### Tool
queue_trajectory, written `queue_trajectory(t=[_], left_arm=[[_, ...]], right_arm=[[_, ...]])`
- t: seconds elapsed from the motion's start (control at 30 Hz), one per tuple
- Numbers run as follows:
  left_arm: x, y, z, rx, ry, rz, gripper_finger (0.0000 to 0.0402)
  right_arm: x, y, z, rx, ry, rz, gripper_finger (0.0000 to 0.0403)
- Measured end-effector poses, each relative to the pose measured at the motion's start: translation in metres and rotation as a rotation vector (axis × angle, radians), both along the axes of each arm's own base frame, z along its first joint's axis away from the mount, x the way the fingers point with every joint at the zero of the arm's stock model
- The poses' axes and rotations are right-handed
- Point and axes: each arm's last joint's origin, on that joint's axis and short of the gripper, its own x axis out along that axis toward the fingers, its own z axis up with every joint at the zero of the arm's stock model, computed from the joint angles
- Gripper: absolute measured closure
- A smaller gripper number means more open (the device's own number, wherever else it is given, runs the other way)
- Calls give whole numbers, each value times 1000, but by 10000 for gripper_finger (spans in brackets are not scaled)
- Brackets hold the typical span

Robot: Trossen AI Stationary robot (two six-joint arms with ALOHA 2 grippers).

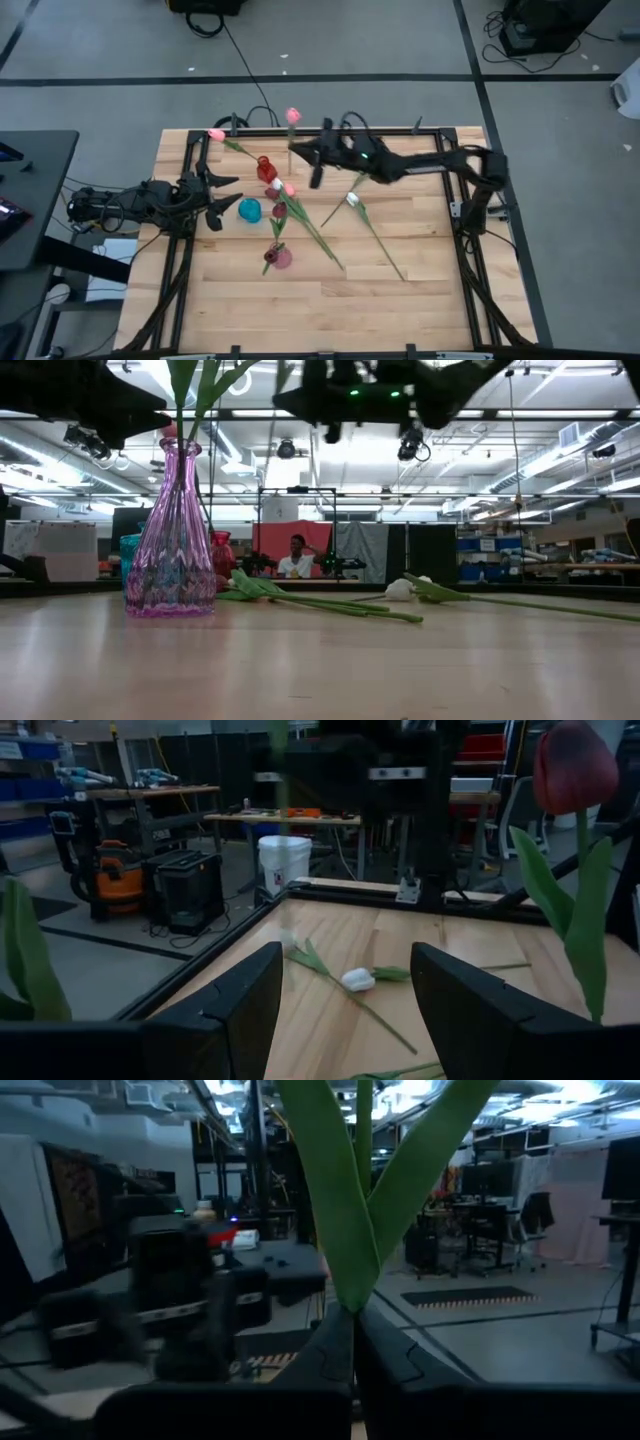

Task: Sort flowers into vase by color
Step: Put the right pink tulip into the red vase

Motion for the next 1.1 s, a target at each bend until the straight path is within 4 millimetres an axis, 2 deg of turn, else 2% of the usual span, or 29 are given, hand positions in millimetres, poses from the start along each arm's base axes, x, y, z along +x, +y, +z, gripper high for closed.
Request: queue_trajectory(t=[0.2, 0.4, 0.5, 0.63, 0.9, 1.1], left_arm=[[0, 0, 0, 1, 4, 2, 175], [0, 0, -1, -8, 7, 2, 175], [0, 0, -1, -22, 2, 2, 175], [0, 0, -1, -23, 0, 2, 175], [0, 0, -1, -22, 6, 2, 175], [0, 0, -2, -21, 11, 3, 175]], right_arm=[[48, -28, 16, -48, -3, -17, 394], [77, -44, 15, -62, 48, -44, 394], [86, -50, 10, -48, 39, -45, 394], [97, -55, -7, -39, 67, -47, 394], [104, -60, -35, -29, 152, -68, 390], [100, -55, -33, 8, 267, -65, 332]])
